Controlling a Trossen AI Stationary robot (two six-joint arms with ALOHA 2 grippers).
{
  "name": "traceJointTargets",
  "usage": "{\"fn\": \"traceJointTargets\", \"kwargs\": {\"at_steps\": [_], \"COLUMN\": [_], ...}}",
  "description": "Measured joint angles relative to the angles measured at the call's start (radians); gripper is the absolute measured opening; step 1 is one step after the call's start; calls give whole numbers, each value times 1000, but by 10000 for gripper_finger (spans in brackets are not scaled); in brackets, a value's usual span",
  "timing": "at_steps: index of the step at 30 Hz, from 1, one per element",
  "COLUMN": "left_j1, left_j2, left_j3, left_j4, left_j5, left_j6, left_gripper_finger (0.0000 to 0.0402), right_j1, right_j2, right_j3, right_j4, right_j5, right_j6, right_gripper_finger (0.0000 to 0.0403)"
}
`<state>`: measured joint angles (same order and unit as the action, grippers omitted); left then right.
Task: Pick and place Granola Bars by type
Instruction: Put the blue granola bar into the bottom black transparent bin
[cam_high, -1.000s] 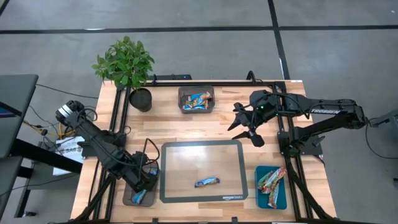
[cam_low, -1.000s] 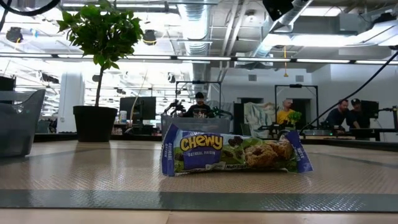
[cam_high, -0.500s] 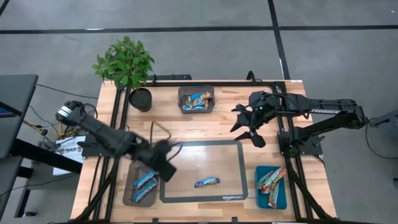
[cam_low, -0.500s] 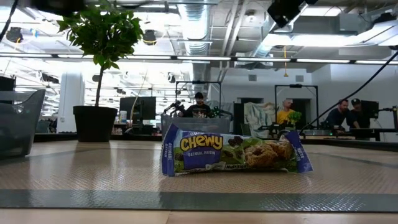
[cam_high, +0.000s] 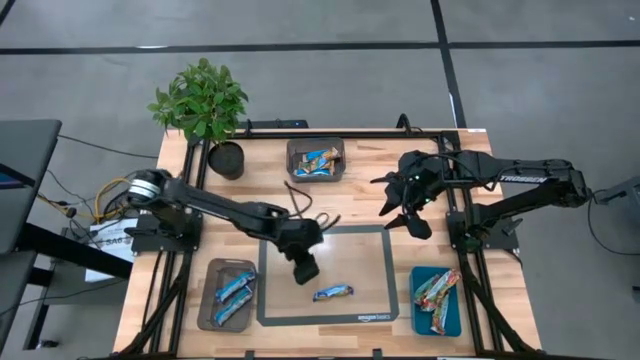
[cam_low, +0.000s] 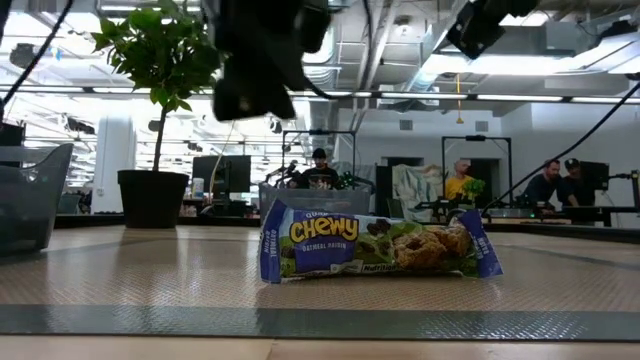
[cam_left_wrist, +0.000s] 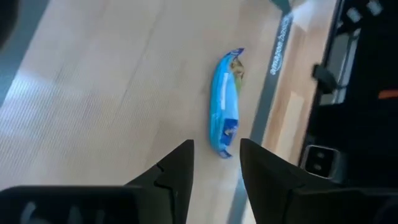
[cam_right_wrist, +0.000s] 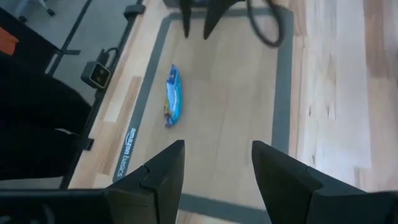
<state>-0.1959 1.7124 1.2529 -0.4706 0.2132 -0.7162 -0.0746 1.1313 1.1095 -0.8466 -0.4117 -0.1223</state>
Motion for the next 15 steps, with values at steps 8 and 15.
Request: {"fn": "traceJointTargets", "kwargs": {"at_steps": [8,15], "left_j1": [-32,-86], "left_j2": [214,381], "left_j3": [215,414], "left_j4": [-81,-220], "left_j5": [-45,-118], "left_j6": [208,276], "left_gripper_finger": [123,123], "right_j1": [0,0], "right_j2": [0,0], "right_j3": [0,0], "right_j4": [-13,-15], "right_j5": [43,48], "right_j6": [73,142], "right_gripper_finger": [177,177]}}
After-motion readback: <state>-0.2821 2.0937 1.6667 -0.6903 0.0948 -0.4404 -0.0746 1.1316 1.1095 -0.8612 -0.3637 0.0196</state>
